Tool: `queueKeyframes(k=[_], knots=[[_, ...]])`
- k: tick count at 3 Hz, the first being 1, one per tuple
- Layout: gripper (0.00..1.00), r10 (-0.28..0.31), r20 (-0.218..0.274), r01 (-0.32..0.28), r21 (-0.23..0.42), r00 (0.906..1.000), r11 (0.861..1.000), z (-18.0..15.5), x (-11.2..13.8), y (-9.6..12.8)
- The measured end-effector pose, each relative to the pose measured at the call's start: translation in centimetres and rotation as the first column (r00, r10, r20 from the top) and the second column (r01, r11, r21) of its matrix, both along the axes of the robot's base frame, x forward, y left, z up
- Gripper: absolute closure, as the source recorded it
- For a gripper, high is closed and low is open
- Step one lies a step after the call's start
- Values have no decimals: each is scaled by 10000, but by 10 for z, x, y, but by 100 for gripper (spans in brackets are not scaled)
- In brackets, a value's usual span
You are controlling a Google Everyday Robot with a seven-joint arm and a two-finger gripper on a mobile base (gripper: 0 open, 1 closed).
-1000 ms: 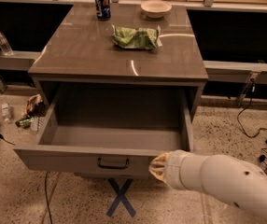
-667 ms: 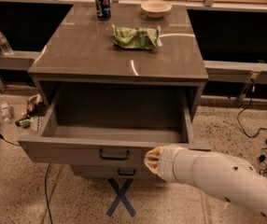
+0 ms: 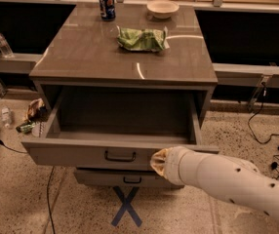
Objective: Close top drawer
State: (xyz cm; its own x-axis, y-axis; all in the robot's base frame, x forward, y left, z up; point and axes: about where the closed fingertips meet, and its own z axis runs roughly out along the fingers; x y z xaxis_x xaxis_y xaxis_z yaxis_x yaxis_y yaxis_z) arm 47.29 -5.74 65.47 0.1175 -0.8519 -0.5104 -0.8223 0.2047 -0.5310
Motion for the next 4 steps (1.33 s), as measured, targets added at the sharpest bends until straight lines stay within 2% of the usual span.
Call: queueKeyframes(k=[2, 4], knots=[[100, 592, 1127, -538, -502, 9919, 9973, -12, 64, -5], [100, 881, 1788, -738, -851, 9799, 9936, -18, 120, -10]])
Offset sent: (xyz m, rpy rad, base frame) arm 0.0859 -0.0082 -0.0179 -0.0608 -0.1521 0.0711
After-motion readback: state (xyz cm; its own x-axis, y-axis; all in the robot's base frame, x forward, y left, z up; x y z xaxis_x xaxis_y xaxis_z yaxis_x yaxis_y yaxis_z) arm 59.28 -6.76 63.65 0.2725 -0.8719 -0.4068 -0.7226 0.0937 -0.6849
